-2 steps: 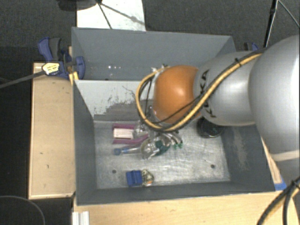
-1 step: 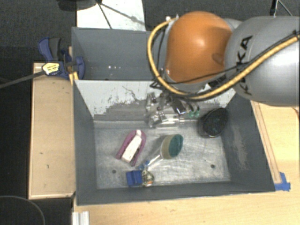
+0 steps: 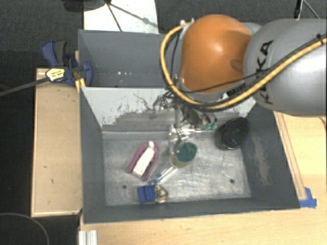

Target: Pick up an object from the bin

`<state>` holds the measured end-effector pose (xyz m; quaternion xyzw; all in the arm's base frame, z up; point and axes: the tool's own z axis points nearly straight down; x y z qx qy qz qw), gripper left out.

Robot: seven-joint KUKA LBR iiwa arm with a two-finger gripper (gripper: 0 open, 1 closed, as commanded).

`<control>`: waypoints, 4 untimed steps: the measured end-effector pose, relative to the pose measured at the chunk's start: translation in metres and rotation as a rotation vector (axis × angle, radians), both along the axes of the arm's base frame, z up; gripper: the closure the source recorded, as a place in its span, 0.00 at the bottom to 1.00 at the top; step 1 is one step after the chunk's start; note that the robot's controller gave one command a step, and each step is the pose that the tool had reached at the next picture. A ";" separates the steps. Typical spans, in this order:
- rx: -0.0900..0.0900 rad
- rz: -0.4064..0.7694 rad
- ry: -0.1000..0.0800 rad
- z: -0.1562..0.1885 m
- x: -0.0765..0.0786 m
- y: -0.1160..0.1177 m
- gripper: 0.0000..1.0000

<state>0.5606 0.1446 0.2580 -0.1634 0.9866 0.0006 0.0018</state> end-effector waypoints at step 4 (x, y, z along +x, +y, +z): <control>0.002 0.138 -0.007 -0.035 0.020 0.075 1.00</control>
Offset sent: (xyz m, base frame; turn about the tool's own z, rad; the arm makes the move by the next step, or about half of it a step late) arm -0.0161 -0.0147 -0.1164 -0.0331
